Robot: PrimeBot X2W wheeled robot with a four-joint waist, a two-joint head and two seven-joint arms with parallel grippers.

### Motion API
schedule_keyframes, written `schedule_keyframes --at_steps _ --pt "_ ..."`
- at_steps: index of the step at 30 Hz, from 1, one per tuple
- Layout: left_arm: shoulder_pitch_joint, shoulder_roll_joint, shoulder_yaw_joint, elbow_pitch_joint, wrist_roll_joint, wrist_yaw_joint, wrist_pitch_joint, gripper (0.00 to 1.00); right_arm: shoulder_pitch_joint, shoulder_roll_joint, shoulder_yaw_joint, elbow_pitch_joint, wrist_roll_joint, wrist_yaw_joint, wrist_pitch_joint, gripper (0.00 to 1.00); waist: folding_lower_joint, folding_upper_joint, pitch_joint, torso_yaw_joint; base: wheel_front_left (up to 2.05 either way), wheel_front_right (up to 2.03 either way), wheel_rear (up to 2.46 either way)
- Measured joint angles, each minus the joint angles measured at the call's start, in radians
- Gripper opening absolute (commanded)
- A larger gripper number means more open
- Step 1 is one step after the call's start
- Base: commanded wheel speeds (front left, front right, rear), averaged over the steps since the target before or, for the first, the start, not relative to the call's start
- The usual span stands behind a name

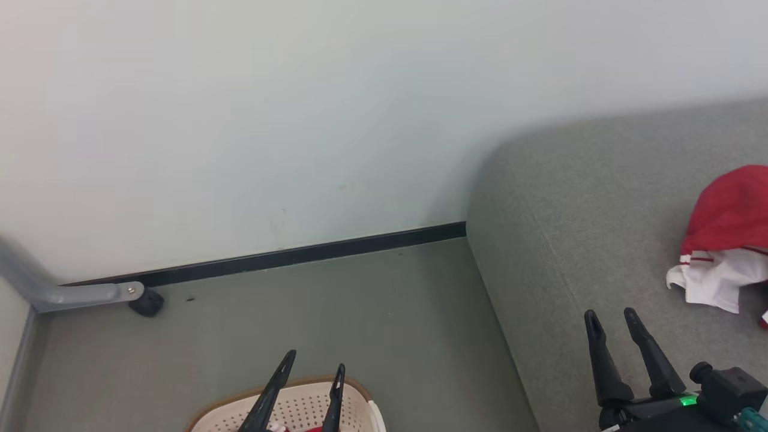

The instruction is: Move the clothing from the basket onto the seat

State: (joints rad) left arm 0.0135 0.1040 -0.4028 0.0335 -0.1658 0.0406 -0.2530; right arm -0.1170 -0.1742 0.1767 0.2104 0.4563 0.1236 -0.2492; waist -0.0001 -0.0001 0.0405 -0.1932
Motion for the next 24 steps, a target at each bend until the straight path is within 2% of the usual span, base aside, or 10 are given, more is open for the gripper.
schedule_keyframes --at_steps 12,16,24 --pt "0.035 -0.014 0.084 0.044 0.033 0.060 0.000 1.00 0.067 -0.002 0.059 -0.123 -0.007 0.000 0.000 1.00 0.0001 0.0002 -0.045 0.120 0.00 0.00 0.00" --pt "0.049 -0.019 0.109 0.067 0.048 0.067 0.000 1.00 0.074 -0.007 0.093 -0.129 -0.032 0.000 0.000 1.00 0.0001 0.0001 -0.053 0.154 0.00 0.00 0.00" --pt "0.066 -0.035 0.166 0.088 0.052 0.075 0.000 1.00 0.113 0.016 0.077 -0.101 -0.072 -0.002 0.000 1.00 0.0001 0.0001 -0.068 0.200 0.00 0.00 0.00"
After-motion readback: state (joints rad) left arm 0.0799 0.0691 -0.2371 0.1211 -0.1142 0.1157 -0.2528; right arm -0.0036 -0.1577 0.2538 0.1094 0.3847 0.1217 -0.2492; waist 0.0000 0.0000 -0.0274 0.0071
